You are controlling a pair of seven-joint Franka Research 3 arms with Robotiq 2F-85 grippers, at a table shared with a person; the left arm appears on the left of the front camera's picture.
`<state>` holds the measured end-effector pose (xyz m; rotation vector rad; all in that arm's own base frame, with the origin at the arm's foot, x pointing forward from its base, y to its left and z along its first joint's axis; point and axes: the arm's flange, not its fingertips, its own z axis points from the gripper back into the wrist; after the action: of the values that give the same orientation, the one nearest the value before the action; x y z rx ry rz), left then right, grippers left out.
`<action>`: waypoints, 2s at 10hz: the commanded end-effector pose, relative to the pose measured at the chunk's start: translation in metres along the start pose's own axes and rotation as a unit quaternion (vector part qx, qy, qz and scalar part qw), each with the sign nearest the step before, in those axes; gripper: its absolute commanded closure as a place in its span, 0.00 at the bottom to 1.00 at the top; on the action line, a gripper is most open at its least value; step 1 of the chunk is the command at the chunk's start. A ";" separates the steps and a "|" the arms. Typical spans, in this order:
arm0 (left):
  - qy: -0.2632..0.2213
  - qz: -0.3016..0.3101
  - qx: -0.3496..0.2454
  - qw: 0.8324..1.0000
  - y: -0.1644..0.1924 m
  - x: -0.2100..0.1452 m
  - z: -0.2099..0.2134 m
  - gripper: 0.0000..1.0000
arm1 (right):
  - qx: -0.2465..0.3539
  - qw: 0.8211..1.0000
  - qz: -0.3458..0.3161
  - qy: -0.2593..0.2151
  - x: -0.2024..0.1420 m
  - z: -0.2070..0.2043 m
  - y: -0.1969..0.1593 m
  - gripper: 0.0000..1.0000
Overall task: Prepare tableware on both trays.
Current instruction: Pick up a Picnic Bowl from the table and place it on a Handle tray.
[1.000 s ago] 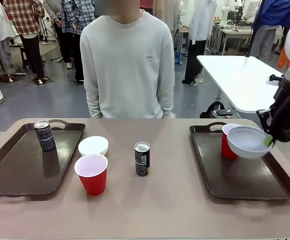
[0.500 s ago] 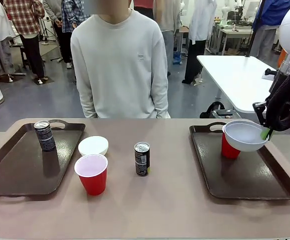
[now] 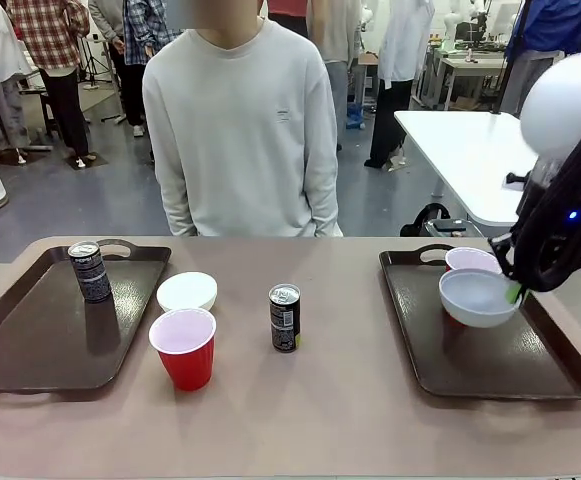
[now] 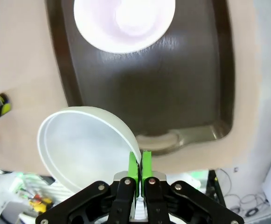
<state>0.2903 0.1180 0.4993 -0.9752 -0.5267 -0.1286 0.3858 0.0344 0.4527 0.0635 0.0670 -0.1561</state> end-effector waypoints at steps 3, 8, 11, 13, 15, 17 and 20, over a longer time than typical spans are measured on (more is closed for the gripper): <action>-0.003 -0.004 -0.005 1.000 0.000 0.000 0.000 0.00 | -0.011 0.999 0.033 -0.018 0.024 -0.060 0.001 0.96; -0.003 -0.004 -0.005 1.000 0.000 0.000 0.000 0.00 | -0.011 0.999 0.034 -0.004 0.018 -0.078 0.004 0.37; -0.003 -0.004 -0.005 1.000 0.000 0.000 0.000 0.00 | -0.025 0.999 0.042 -0.018 -0.012 -0.050 0.007 0.00; -0.003 -0.004 -0.005 1.000 0.000 0.000 0.000 0.00 | -0.024 0.998 0.050 -0.028 -0.032 -0.021 0.008 0.41; -0.003 -0.004 -0.005 1.000 0.000 0.000 0.000 0.00 | -0.008 0.998 0.065 -0.026 -0.046 0.004 0.005 0.21; -0.003 -0.004 -0.005 1.000 0.000 0.000 0.000 0.00 | 0.005 0.996 0.082 -0.025 -0.069 0.026 0.000 0.02; -0.003 -0.004 -0.005 1.000 0.000 0.000 0.000 0.00 | -0.007 0.997 0.071 -0.035 -0.069 0.031 0.001 0.00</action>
<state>0.2903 0.1180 0.4993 -0.9752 -0.5266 -0.1286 0.3116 0.0399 0.5022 0.0598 -0.0453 -0.0246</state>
